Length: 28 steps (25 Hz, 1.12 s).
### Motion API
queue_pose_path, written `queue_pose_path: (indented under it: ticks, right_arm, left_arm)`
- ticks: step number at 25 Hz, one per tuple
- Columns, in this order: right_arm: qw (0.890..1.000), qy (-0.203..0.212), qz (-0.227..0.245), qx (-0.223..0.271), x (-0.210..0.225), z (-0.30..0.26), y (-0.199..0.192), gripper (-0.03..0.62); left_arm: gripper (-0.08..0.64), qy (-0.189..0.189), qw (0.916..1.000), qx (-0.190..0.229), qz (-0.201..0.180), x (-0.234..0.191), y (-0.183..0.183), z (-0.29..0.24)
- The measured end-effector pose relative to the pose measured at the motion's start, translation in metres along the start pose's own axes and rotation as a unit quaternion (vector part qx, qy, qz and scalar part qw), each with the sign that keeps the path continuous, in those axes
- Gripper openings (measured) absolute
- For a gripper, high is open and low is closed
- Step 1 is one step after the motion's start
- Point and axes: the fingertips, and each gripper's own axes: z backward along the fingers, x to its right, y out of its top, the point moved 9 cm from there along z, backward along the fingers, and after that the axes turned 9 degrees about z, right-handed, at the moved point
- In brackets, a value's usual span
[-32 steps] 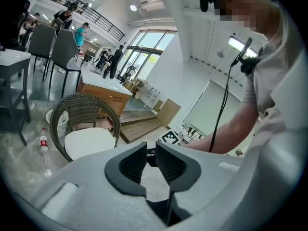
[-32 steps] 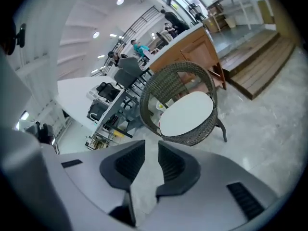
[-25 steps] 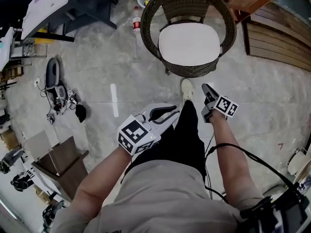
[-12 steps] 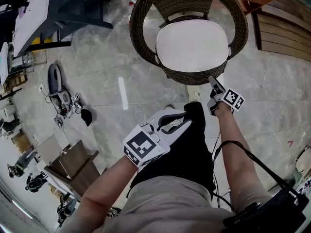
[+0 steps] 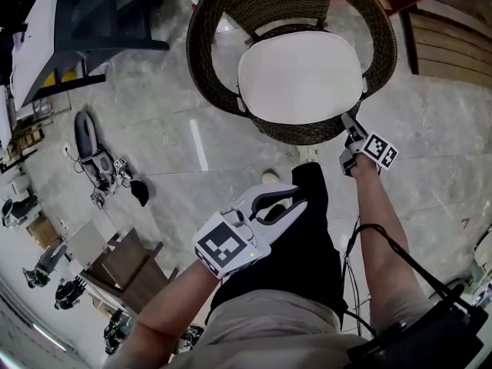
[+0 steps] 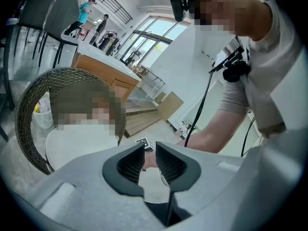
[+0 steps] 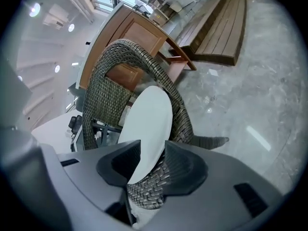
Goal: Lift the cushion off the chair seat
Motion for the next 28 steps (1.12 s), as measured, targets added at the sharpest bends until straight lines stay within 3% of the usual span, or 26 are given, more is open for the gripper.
queue_pose_path:
  ticks: [13, 17, 24, 28]
  right_arm:
    - [1.0, -0.022, -0.004, 0.02, 0.028, -0.025, 0.036, 0.151]
    - [1.0, 0.001, -0.006, 0.021, 0.027, -0.033, 0.039, 0.149]
    - [0.993, 0.048, -0.092, 0.055, 0.028, -0.047, 0.046, 0.126]
    - [0.992, 0.062, -0.102, 0.05, 0.027, -0.055, 0.052, 0.126]
  left_arm:
    - [0.057, -0.008, 0.9998, -0.001, 0.017, -0.024, 0.009, -0.018]
    - [0.057, -0.009, 0.9994, 0.0, 0.034, -0.03, 0.007, -0.02]
    - [0.057, -0.01, 0.9993, 0.001, 0.036, -0.036, 0.007, -0.024]
    - [0.057, -0.01, 0.9989, 0.012, 0.044, -0.036, 0.009, -0.025]
